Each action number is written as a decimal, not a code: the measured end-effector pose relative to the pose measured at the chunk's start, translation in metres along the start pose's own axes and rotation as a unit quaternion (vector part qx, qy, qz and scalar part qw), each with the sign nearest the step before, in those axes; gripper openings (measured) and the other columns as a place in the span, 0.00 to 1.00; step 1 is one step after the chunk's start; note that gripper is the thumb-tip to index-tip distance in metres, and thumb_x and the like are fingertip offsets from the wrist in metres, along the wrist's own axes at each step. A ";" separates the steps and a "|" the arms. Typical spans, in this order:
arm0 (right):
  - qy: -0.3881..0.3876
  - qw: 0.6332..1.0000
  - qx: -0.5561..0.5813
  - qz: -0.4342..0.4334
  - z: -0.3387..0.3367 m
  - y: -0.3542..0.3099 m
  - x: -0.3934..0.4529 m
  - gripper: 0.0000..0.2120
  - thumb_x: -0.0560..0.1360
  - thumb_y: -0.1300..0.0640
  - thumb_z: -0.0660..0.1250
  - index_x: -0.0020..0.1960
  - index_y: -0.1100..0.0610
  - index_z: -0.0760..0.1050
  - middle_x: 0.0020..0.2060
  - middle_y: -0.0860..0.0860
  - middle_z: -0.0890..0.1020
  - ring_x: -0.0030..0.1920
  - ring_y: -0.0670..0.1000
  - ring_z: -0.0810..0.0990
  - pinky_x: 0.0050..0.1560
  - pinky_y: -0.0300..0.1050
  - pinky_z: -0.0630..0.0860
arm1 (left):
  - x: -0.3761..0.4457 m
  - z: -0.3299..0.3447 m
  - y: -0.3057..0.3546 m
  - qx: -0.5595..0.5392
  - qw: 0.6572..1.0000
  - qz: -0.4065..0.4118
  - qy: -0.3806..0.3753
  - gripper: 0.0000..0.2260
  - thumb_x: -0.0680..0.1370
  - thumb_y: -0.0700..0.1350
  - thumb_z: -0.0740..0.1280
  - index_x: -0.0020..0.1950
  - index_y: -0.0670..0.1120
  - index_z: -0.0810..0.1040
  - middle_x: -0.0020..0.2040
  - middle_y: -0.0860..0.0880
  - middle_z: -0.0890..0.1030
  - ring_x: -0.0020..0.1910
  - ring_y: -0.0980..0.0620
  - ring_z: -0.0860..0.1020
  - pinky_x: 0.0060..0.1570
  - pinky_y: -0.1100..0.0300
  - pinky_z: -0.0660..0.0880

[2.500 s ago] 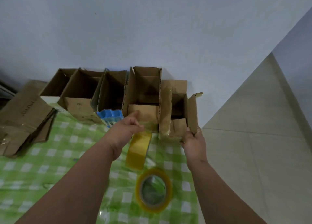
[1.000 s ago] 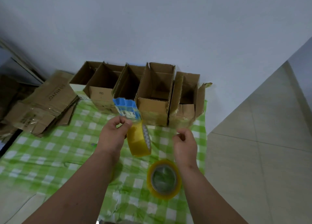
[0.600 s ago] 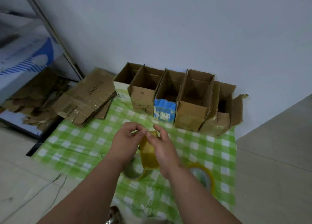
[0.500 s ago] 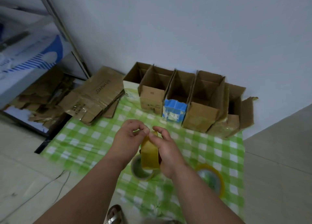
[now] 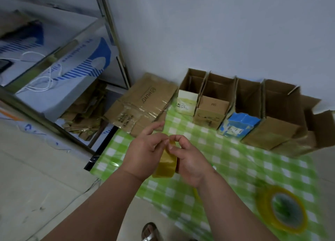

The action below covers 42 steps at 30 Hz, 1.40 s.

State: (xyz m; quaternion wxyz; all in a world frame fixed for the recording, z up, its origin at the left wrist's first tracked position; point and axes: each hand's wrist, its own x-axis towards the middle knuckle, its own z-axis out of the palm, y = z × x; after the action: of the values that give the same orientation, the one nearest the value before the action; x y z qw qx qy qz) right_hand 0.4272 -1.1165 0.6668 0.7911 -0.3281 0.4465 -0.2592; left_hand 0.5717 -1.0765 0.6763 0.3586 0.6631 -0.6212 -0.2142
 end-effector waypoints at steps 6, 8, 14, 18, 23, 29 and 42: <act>-0.004 1.000 0.002 0.007 0.015 -0.015 0.020 0.04 0.79 0.65 0.63 0.50 0.56 0.72 0.47 0.60 0.78 0.47 0.59 0.76 0.46 0.53 0.72 | 0.016 -0.007 -0.021 0.002 0.999 0.012 0.049 0.09 0.76 0.40 0.72 0.54 0.50 0.85 0.65 0.52 0.79 0.59 0.57 0.79 0.57 0.61 0.75; 0.003 1.000 0.008 0.011 0.016 -0.019 0.027 0.07 0.79 0.65 0.64 0.49 0.54 0.71 0.45 0.60 0.78 0.43 0.57 0.77 0.42 0.51 0.73 | 0.021 -0.007 -0.027 0.010 0.998 0.016 0.060 0.09 0.76 0.40 0.72 0.56 0.48 0.85 0.63 0.51 0.81 0.59 0.55 0.80 0.58 0.61 0.76; 0.018 0.998 -0.050 0.015 0.016 -0.029 0.050 0.07 0.79 0.65 0.65 0.50 0.54 0.71 0.47 0.62 0.76 0.45 0.58 0.76 0.41 0.50 0.72 | 0.033 -0.002 -0.033 -0.002 0.996 -0.030 0.082 0.09 0.76 0.40 0.72 0.55 0.46 0.85 0.55 0.53 0.84 0.54 0.56 0.81 0.57 0.67 0.73; 0.037 0.996 -0.082 0.005 0.010 -0.032 0.064 0.05 0.79 0.61 0.66 0.46 0.52 0.75 0.44 0.59 0.79 0.44 0.56 0.77 0.46 0.52 0.72 | 0.043 0.007 -0.034 -0.012 0.996 -0.035 0.079 0.09 0.76 0.41 0.72 0.55 0.46 0.85 0.54 0.51 0.84 0.54 0.55 0.82 0.55 0.60 0.77; 0.066 0.984 -0.159 -0.040 0.011 -0.022 0.085 0.09 0.80 0.56 0.65 0.41 0.50 0.75 0.32 0.47 0.79 0.32 0.45 0.77 0.33 0.38 0.73 | 0.050 0.012 -0.050 -0.013 0.990 -0.131 0.055 0.13 0.77 0.45 0.71 0.61 0.50 0.82 0.53 0.52 0.85 0.49 0.56 0.82 0.49 0.68 0.75; 0.188 0.950 -0.242 -0.066 0.006 -0.017 0.116 0.08 0.80 0.53 0.64 0.42 0.49 0.74 0.34 0.48 0.77 0.33 0.48 0.74 0.34 0.42 0.71 | 0.075 -0.004 -0.112 -0.241 0.889 -0.377 0.097 0.26 0.79 0.52 0.67 0.76 0.54 0.66 0.59 0.51 0.82 0.59 0.50 0.79 0.63 0.49 0.74; 0.349 0.856 -0.345 -0.164 0.027 0.013 0.161 0.07 0.80 0.57 0.64 0.45 0.47 0.72 0.38 0.46 0.74 0.38 0.46 0.70 0.37 0.41 0.62 | 0.082 0.004 -0.203 0.310 0.917 -0.201 -0.149 0.43 0.68 0.45 0.71 0.77 0.64 0.55 0.73 0.48 0.49 0.68 0.43 0.52 0.70 0.39 0.57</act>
State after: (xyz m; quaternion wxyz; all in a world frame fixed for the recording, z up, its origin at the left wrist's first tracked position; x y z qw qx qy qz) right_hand 0.5274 -1.2132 0.5813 0.3656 -0.5366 0.6935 -0.3122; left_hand 0.7165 -1.1635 0.5362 -0.0121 0.8124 -0.5561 -0.1747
